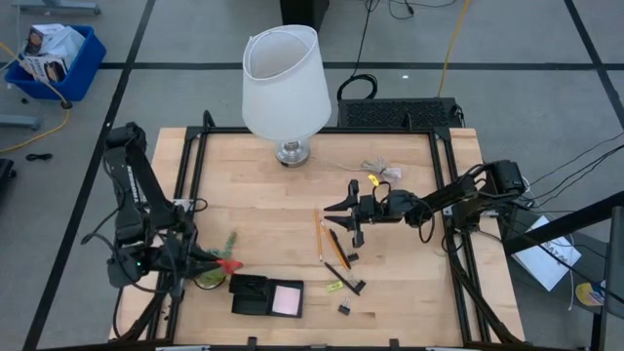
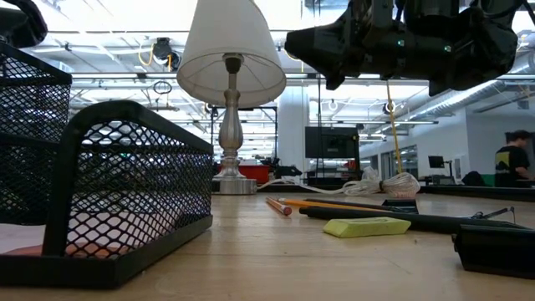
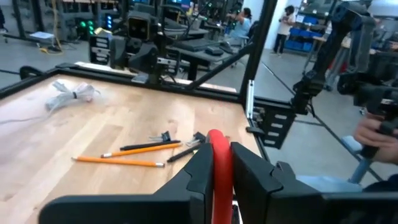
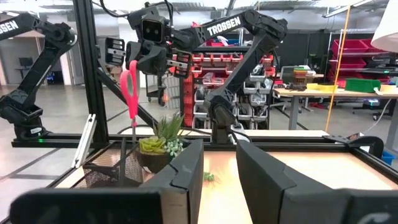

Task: Pick and place office supplies into organizer
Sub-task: Put the orange scissors into the black desk organizer

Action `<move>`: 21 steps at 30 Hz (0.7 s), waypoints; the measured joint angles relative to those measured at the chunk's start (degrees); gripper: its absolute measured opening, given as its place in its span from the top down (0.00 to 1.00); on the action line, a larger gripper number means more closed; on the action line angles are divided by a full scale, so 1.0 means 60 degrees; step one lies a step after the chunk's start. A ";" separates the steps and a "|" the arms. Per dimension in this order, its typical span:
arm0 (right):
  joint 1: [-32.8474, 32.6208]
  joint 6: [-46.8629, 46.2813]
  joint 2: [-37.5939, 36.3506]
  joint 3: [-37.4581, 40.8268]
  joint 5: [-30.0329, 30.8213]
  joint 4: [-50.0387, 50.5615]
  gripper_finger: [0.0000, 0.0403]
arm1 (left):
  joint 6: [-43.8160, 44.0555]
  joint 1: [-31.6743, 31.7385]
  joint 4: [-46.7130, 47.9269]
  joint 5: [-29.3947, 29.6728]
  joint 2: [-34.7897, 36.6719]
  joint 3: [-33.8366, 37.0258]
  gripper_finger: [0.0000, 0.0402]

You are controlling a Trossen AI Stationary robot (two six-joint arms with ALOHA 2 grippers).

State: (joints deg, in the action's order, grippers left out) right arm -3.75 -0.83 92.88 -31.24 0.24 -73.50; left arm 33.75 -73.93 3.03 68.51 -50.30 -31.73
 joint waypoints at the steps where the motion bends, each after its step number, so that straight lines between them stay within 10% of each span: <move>1: 0.0000 0.0001 0.0000 0.0000 -0.0002 0.0017 0.78 | 0.0012 0.0067 -0.0002 -0.0128 0.0000 0.0000 0.88; 21: 0.0000 -0.0002 0.0000 0.0000 -0.0039 0.0446 0.79 | 0.0739 0.1340 -0.0008 -0.1651 -0.0687 0.0000 0.60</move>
State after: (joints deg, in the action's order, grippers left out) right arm -3.75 -0.84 92.88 -31.24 0.01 -70.83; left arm 38.19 -65.89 2.98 58.60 -54.42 -31.73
